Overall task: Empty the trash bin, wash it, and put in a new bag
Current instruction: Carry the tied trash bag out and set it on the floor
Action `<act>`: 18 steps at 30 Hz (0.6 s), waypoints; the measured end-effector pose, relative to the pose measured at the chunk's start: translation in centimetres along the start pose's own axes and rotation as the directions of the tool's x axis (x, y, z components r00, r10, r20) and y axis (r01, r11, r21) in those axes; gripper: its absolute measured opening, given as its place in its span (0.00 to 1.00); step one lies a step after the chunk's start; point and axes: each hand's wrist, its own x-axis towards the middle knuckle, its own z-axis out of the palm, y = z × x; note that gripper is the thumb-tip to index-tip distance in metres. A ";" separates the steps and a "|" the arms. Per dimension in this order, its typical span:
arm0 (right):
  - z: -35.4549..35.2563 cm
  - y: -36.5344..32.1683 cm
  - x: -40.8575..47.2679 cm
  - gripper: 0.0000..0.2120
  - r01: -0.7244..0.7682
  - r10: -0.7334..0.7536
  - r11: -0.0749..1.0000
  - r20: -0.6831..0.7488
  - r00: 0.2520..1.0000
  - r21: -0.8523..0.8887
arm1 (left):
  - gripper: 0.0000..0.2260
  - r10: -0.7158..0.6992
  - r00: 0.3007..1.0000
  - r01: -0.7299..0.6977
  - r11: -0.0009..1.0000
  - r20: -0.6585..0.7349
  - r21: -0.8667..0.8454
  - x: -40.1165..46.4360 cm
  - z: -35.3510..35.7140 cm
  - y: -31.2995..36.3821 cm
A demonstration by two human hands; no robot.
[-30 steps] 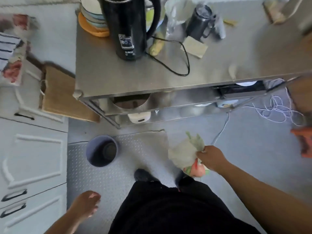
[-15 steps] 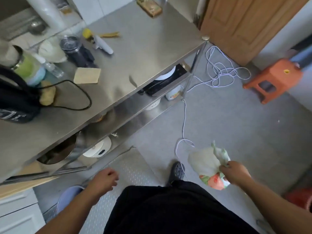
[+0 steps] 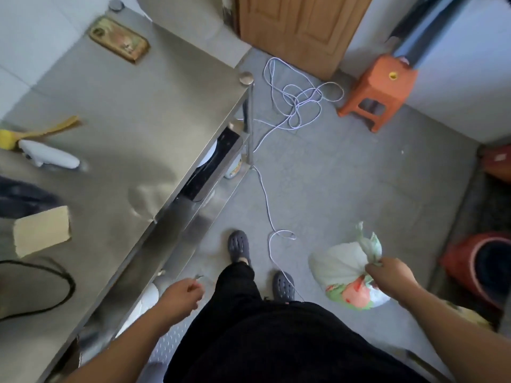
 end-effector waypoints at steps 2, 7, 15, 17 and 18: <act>-0.6 -1.4 0.1 0.09 -0.024 0.024 1.000 -0.038 0.999 0.009 | 0.07 -0.058 0.998 0.057 0.997 0.020 0.049 1.4 -3.0 -0.3; -2.2 -4.6 0.7 0.12 -0.058 0.058 0.998 -0.110 0.992 0.006 | 0.07 -0.141 0.989 0.130 0.973 0.049 0.190 4.4 -9.5 1.9; -4.1 -5.9 2.5 0.13 -0.122 0.126 0.992 -0.132 0.983 0.035 | 0.06 0.033 0.995 -0.047 0.987 0.091 0.152 9.2 -9.1 13.9; -4.8 -5.4 3.3 0.13 -0.138 0.142 0.990 -0.131 0.981 0.039 | 0.06 0.083 0.992 -0.091 0.992 0.091 0.086 9.4 -8.2 16.6; -5.3 -5.2 3.8 0.13 -0.147 0.152 0.988 -0.119 0.981 0.047 | 0.05 0.098 0.991 -0.105 0.992 0.096 0.063 9.5 -7.8 17.6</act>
